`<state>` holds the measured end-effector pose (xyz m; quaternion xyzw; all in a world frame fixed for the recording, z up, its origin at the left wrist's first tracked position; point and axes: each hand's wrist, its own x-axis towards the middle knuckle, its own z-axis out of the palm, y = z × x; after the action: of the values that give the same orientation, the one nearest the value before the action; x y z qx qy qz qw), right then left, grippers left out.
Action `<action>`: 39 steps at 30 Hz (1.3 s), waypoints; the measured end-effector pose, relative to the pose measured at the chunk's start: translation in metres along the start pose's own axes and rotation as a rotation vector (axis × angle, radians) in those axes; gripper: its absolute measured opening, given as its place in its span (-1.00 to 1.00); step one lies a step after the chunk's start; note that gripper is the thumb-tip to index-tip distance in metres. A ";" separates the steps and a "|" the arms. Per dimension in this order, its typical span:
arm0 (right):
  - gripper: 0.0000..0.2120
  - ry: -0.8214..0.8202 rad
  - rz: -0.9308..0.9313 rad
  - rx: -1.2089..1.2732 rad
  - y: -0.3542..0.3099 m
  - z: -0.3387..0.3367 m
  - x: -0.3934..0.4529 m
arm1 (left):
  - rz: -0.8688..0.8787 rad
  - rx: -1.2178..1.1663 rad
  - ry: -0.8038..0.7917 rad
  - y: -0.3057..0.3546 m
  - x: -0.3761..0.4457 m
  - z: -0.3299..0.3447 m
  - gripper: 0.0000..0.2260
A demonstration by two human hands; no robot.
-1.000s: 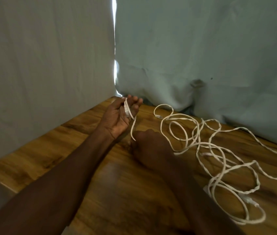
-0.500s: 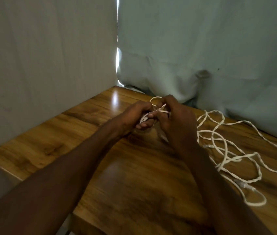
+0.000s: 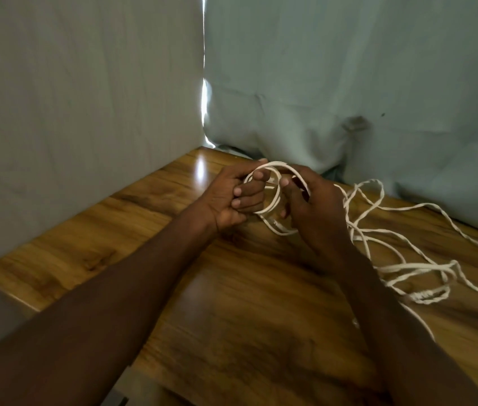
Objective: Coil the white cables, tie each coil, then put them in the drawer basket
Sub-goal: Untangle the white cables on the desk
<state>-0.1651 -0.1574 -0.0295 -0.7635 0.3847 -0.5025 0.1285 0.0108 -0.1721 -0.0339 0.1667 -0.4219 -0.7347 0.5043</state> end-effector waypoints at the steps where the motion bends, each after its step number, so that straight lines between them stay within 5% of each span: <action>1: -0.74 -0.008 0.022 0.016 -0.003 0.000 0.000 | 0.004 -0.010 0.001 0.000 0.001 0.000 -0.62; 9: -0.64 0.004 -0.031 -0.186 -0.005 0.001 0.001 | -0.068 0.077 -0.056 -0.003 0.000 0.005 -0.69; 24: -0.81 0.106 0.186 0.168 -0.005 0.004 0.002 | -0.059 -0.006 -0.133 0.001 0.000 0.005 -0.70; 31: -0.75 0.144 -0.151 -0.145 -0.011 0.001 0.002 | -0.001 0.093 0.007 -0.002 0.005 0.000 -0.74; 39: -0.75 0.347 -0.112 -0.214 -0.001 -0.016 0.007 | -0.139 0.246 -0.115 -0.007 0.002 0.012 -0.84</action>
<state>-0.1777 -0.1588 -0.0170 -0.6949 0.4091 -0.5893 -0.0497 -0.0020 -0.1672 -0.0323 0.2137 -0.5243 -0.7190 0.4031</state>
